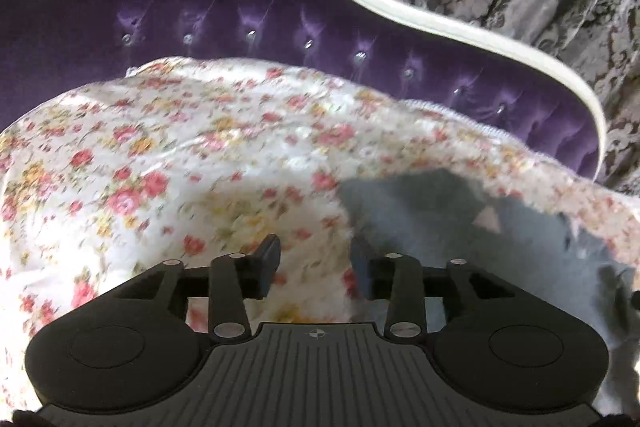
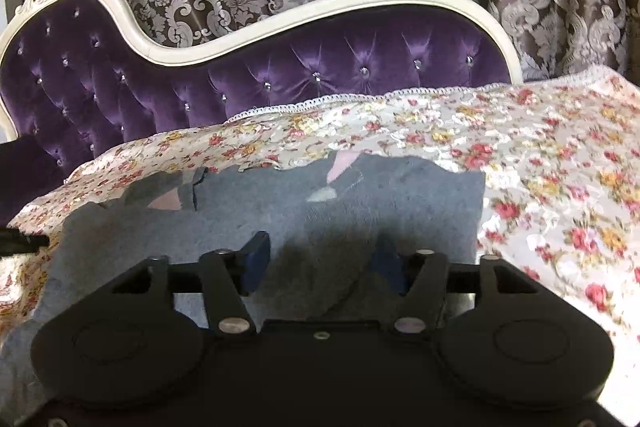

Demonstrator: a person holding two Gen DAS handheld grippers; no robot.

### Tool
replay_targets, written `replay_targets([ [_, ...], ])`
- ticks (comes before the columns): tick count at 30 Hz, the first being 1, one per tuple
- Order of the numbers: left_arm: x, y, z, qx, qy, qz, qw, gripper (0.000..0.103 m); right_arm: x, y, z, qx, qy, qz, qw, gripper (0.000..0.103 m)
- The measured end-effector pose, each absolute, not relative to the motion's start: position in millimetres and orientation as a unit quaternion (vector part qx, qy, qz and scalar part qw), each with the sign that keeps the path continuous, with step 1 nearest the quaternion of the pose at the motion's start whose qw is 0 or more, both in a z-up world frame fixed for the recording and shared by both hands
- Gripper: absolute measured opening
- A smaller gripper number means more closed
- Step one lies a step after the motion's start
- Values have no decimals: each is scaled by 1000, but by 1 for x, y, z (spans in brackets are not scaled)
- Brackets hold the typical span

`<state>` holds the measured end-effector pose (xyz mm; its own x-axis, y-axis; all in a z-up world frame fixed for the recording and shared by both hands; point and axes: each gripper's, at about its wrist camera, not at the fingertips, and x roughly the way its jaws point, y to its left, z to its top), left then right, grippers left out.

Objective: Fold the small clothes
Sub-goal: 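Pinch the folded sweater edge with the left gripper and release it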

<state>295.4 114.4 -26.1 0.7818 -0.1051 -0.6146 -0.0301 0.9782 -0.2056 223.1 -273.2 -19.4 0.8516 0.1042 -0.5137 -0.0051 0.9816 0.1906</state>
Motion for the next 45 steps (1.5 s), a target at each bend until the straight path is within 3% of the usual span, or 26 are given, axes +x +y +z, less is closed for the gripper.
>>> replay_targets([
  [4, 306, 93, -21, -72, 324, -39, 943, 48, 242, -259, -20, 53, 274, 21, 960, 65],
  [10, 313, 80, -34, -35, 344, -44, 937, 48, 245, -274, -30, 67, 296, -30, 952, 65],
  [18, 330, 98, -32, -69, 363, -44, 928, 50, 220, -320, -34, 120, 311, -78, 940, 64],
  [22, 345, 106, -27, -107, 370, -67, 920, 66, 215, -315, -23, 126, 289, -51, 948, 64],
  [30, 371, 102, -36, -140, 398, -109, 900, 66, 216, -285, -21, 113, 282, 11, 953, 64],
  [31, 373, 101, -38, -144, 397, -113, 899, 62, 217, -282, -22, 113, 284, 16, 952, 64],
  [33, 377, 101, -39, -148, 392, -115, 901, 31, 217, -277, -24, 110, 287, 22, 951, 64],
  [34, 378, 101, -39, -143, 386, -109, 905, 7, 216, -276, -25, 109, 288, 25, 951, 64],
  [39, 378, 93, -32, -78, 329, -95, 936, 6, 214, -272, -30, 109, 292, 32, 950, 64],
  [43, 389, 95, -46, -75, 357, -74, 928, 7, 214, -271, -34, 107, 298, 31, 948, 64],
  [45, 390, 99, -52, -80, 363, -66, 926, 13, 213, -271, -35, 108, 298, 30, 948, 64],
])
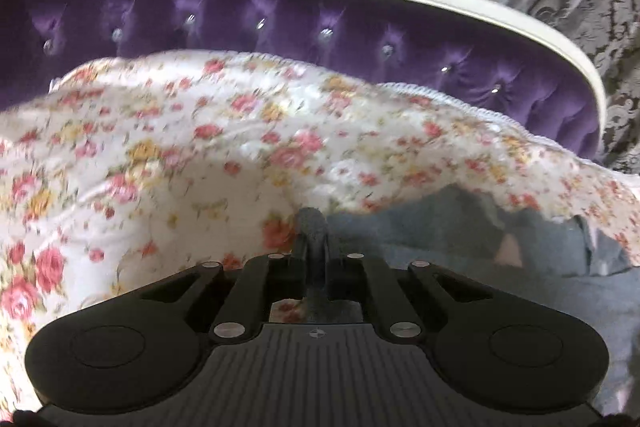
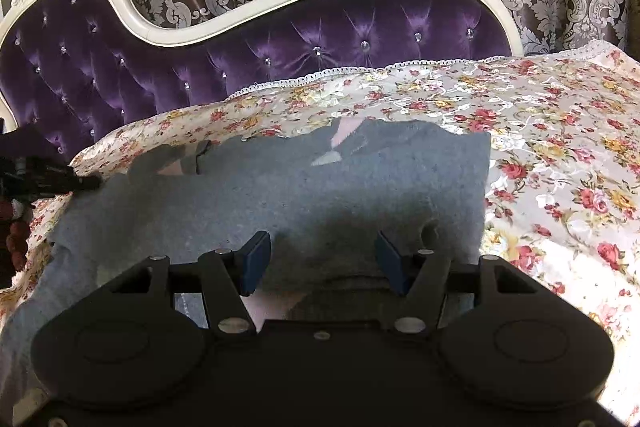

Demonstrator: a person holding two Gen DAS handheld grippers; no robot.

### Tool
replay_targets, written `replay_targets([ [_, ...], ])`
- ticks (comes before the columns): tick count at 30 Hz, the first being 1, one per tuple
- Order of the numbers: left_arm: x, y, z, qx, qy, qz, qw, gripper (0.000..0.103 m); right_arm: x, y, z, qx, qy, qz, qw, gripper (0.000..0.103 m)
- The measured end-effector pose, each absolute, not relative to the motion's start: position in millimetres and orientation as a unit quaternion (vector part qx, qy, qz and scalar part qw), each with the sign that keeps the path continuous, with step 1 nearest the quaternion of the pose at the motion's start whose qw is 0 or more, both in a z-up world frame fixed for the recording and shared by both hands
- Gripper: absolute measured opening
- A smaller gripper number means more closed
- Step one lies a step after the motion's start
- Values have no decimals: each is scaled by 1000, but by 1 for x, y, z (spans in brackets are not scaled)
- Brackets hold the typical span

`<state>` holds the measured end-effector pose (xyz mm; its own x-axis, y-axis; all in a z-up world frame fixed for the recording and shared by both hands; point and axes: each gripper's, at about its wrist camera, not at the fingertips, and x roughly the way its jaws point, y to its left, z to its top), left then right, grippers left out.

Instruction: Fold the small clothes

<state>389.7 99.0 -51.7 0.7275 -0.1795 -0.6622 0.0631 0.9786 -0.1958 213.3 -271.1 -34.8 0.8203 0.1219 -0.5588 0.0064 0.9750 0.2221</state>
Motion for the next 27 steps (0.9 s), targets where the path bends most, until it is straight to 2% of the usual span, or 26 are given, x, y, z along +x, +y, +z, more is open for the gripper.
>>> replay_targets([
  [2, 386, 105, -50, -90, 359, -50, 928, 35, 211, -272, -34, 104, 298, 30, 948, 64],
  [5, 370, 112, -37, -87, 330, -31, 939, 38, 209, -275, -31, 100, 295, 28, 950, 64],
  [8, 347, 107, -19, -75, 303, -33, 949, 48, 207, -283, -27, 100, 286, 18, 953, 64],
  [12, 320, 89, -12, -65, 302, -74, 948, 56, 213, -296, -25, 108, 281, -1, 954, 64],
  [18, 309, 60, -40, 2, 338, -82, 937, 58, 233, -308, -37, 111, 298, -8, 948, 63],
  [19, 311, 59, -46, 6, 351, -76, 933, 59, 237, -307, -40, 104, 303, -4, 947, 60],
  [20, 313, 61, -53, -2, 362, -74, 929, 61, 239, -305, -42, 98, 307, -1, 947, 43],
  [21, 311, 64, -55, -16, 354, -72, 933, 61, 242, -304, -43, 91, 312, 5, 946, 14],
  [22, 311, 66, -56, -22, 353, -71, 933, 63, 244, -303, -42, 89, 316, 14, 944, 11],
  [27, 310, 68, -57, -18, 351, -70, 934, 64, 239, -298, -26, 52, 277, 11, 960, 10],
])
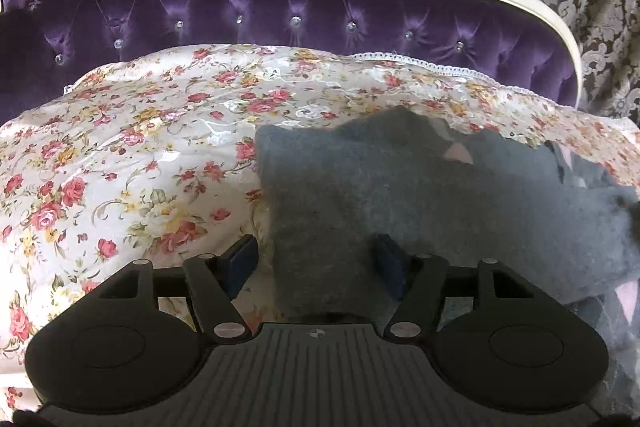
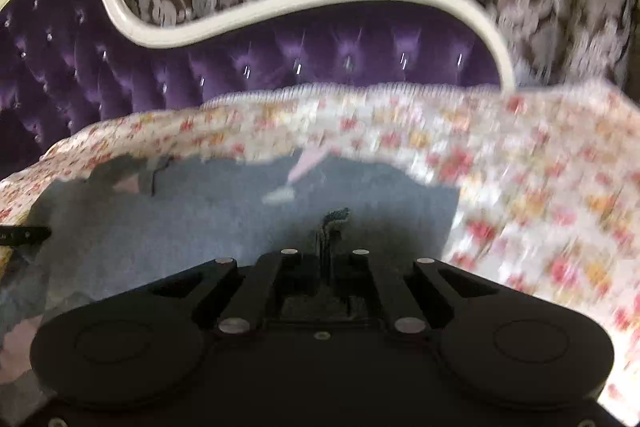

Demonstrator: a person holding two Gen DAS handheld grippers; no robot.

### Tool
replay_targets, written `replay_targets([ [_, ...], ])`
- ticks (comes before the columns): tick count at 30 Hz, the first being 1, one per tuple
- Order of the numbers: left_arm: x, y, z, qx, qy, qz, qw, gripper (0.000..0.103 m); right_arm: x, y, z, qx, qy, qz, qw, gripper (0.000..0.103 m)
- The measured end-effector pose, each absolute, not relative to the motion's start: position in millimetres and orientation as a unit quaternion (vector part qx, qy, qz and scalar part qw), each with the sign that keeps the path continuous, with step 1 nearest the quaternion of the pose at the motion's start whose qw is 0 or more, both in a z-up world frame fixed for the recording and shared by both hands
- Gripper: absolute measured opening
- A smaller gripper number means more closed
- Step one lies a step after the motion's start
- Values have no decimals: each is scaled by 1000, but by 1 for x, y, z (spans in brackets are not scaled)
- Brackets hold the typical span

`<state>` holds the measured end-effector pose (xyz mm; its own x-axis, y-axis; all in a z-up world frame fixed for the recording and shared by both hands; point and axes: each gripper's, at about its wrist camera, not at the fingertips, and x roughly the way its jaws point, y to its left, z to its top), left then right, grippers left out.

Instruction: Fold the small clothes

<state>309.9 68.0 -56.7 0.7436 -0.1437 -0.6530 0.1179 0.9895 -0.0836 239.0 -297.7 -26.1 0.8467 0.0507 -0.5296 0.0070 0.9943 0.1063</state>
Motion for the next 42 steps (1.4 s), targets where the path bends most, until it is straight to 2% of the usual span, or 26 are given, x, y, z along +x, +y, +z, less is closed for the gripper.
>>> replay_targets([
  [5, 307, 66, -59, -18, 348, -67, 935, 66, 250, -312, -47, 75, 319, -11, 945, 11],
  [7, 307, 66, -59, -19, 349, -66, 935, 66, 246, -312, -49, 73, 310, -8, 948, 12],
  [10, 307, 66, -55, -21, 355, -64, 933, 66, 244, -311, -44, 78, 310, -11, 947, 22],
  [12, 308, 68, -51, -25, 357, -65, 931, 66, 242, -313, -39, 81, 306, -12, 949, 41],
  [14, 306, 69, -48, -25, 353, -66, 933, 66, 240, -313, -33, 82, 294, -10, 952, 54],
  [28, 352, 70, -32, -21, 334, -43, 941, 66, 245, -290, -26, 62, 275, 25, 959, 54],
  [34, 391, 70, -55, -41, 369, -21, 928, 66, 255, -269, -24, 50, 276, 57, 958, 54],
  [39, 390, 68, -66, -34, 350, 14, 936, 68, 273, -246, -21, 38, 272, 91, 957, 54],
  [42, 387, 71, -69, -66, 336, 30, 939, 68, 290, -226, -17, 28, 263, 117, 957, 54],
])
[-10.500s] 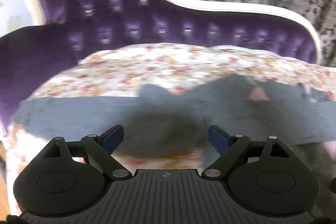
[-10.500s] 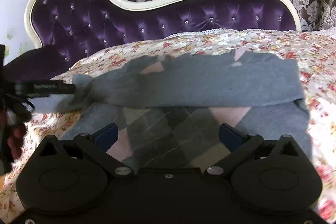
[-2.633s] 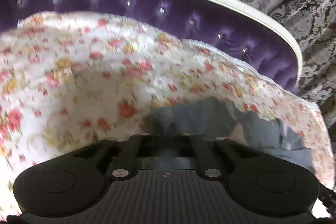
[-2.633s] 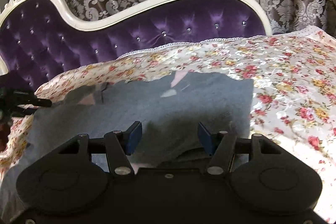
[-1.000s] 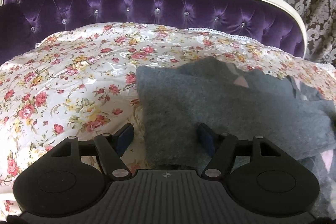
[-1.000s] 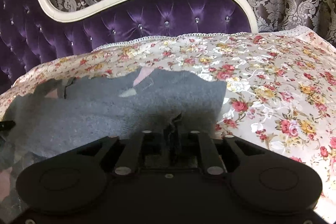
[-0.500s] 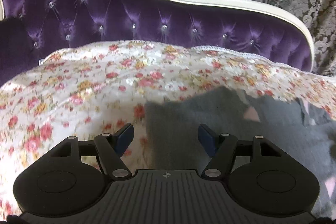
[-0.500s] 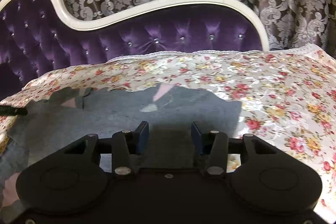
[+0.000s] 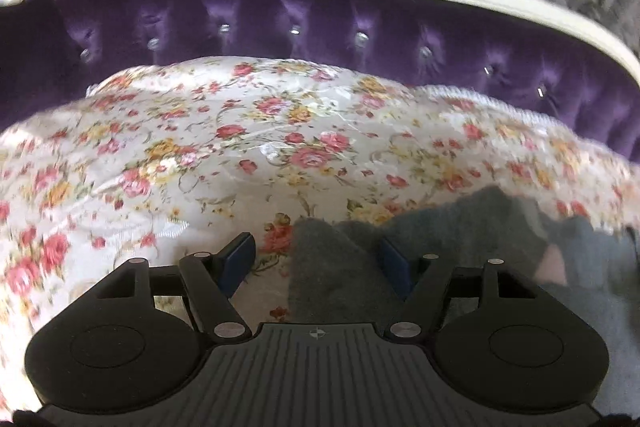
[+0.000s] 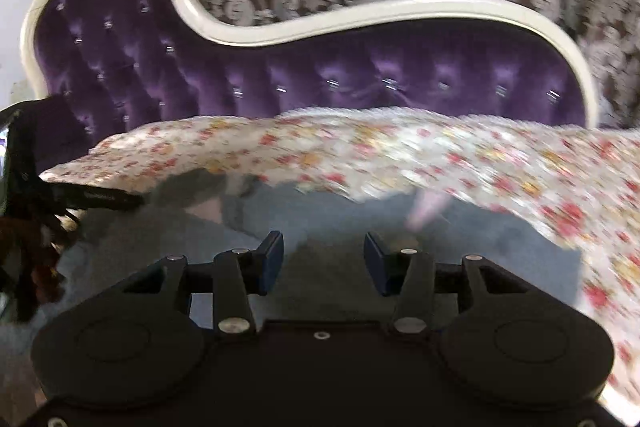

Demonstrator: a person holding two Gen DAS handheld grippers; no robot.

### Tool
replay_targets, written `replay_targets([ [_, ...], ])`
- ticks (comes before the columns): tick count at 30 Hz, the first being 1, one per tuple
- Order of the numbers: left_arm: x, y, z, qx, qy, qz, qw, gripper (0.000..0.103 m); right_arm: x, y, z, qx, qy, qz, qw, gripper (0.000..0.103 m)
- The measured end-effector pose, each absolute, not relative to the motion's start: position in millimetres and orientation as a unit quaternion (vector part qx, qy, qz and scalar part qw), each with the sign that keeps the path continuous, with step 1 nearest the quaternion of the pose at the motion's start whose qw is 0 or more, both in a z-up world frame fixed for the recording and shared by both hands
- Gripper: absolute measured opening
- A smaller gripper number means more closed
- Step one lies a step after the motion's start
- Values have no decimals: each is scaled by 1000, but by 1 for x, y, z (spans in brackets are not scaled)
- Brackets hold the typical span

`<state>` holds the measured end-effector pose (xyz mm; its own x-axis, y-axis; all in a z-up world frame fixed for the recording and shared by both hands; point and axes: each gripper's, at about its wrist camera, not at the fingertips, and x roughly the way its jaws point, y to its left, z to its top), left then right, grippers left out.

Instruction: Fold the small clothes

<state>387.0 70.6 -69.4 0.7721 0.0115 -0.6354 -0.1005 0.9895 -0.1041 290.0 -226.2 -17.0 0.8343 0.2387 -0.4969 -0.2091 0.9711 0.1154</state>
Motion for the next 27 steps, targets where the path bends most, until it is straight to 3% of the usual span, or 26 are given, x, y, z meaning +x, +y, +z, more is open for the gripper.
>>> replay_targets([
  [4, 384, 69, -72, -70, 319, 37, 944, 68, 316, -189, -12, 3, 242, 169, 956, 54],
  [8, 384, 72, -72, -83, 315, 35, 945, 67, 346, -149, -8, -12, 237, 223, 946, 44],
  [11, 383, 72, -72, -86, 312, 36, 946, 67, 369, -122, -9, -18, 245, 234, 941, 42],
  [17, 383, 73, -73, -93, 308, 35, 946, 67, 402, -93, -33, -20, 295, 251, 922, 33],
  [20, 382, 74, -73, -100, 306, 34, 946, 67, 413, -90, -52, -51, 327, 210, 920, 24],
  [25, 382, 73, -73, -97, 306, 36, 947, 67, 415, -104, -52, -28, 327, 177, 928, 26],
  [27, 383, 72, -72, -97, 305, 36, 947, 67, 415, -105, -52, -25, 327, 181, 927, 36],
])
